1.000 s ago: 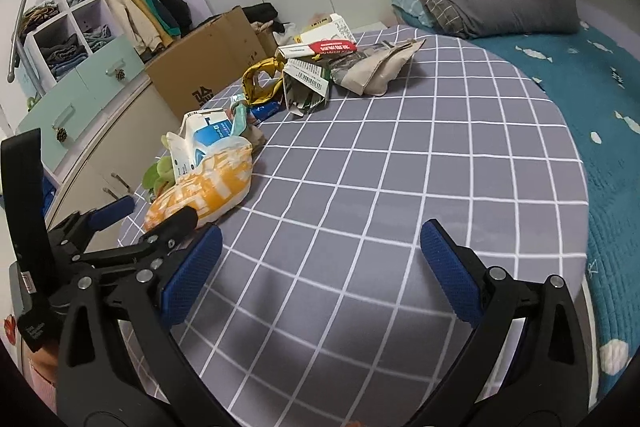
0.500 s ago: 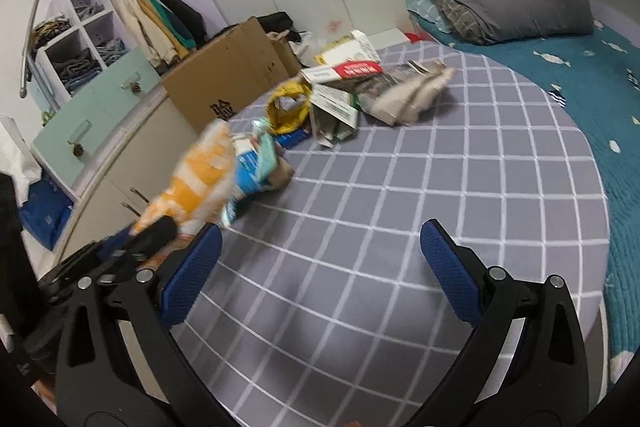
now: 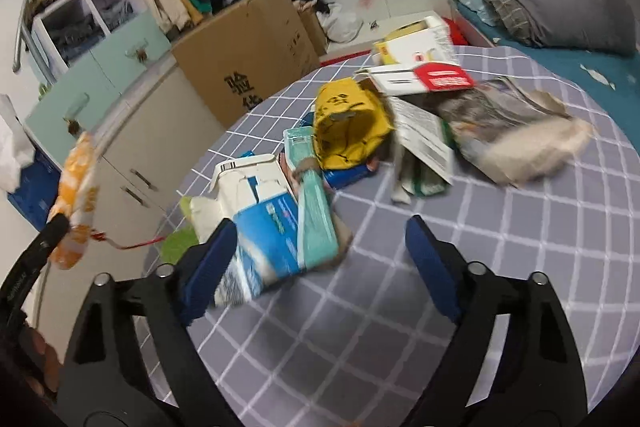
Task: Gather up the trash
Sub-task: 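Carry the orange bag with the left tool while the right tool grasps a teal strip, then open both tools over the blue wastebasket, dropping the bag and strip, then grasp the green leaf plush with the left tool while the right tool grasps the white-blue carton, then carry both items to the wastebasket and open both tools to drop them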
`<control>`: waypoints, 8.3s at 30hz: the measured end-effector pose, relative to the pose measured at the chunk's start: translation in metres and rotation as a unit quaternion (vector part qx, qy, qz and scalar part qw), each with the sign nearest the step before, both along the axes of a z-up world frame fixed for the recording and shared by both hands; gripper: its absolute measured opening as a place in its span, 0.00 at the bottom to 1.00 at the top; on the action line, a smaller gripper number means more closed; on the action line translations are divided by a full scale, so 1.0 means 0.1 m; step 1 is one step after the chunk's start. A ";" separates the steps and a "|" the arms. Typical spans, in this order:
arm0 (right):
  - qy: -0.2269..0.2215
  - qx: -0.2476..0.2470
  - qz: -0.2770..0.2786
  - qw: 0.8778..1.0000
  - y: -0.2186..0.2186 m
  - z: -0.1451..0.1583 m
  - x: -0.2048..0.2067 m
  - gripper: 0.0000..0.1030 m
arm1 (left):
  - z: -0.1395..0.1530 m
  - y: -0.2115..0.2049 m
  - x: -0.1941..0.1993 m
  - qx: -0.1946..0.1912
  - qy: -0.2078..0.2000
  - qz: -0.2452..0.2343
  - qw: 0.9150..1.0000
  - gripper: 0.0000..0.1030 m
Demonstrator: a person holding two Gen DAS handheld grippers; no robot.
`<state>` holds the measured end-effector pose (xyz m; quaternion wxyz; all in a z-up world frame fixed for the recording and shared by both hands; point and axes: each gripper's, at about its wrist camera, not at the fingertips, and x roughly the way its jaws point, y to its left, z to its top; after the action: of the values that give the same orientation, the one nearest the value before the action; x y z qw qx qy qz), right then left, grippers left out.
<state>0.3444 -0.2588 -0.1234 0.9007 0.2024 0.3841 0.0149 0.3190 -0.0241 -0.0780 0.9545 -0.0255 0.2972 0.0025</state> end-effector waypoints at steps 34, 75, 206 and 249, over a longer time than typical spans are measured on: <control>-0.064 0.017 0.232 0.970 2.16 0.45 -0.11 0.12 | -0.58 1.85 -0.20 -0.059 0.071 0.107 0.990 0.32; -0.007 -0.082 0.251 0.964 3.75 -0.74 0.32 0.72 | -1.82 2.93 0.02 -0.026 0.229 0.188 0.955 0.36; -0.119 0.128 0.169 0.970 1.87 0.53 -0.48 0.05 | 0.27 1.30 -0.56 -0.122 -0.020 -0.030 0.992 0.04; 0.055 0.045 0.280 0.957 3.89 -0.91 0.15 0.05 | -1.66 3.35 -0.14 -0.141 0.204 0.190 0.950 0.75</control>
<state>0.3595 0.1300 -0.2142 0.8276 0.1278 0.4734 0.2731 0.3047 0.3108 -0.2442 0.8419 -0.2144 0.4729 0.1470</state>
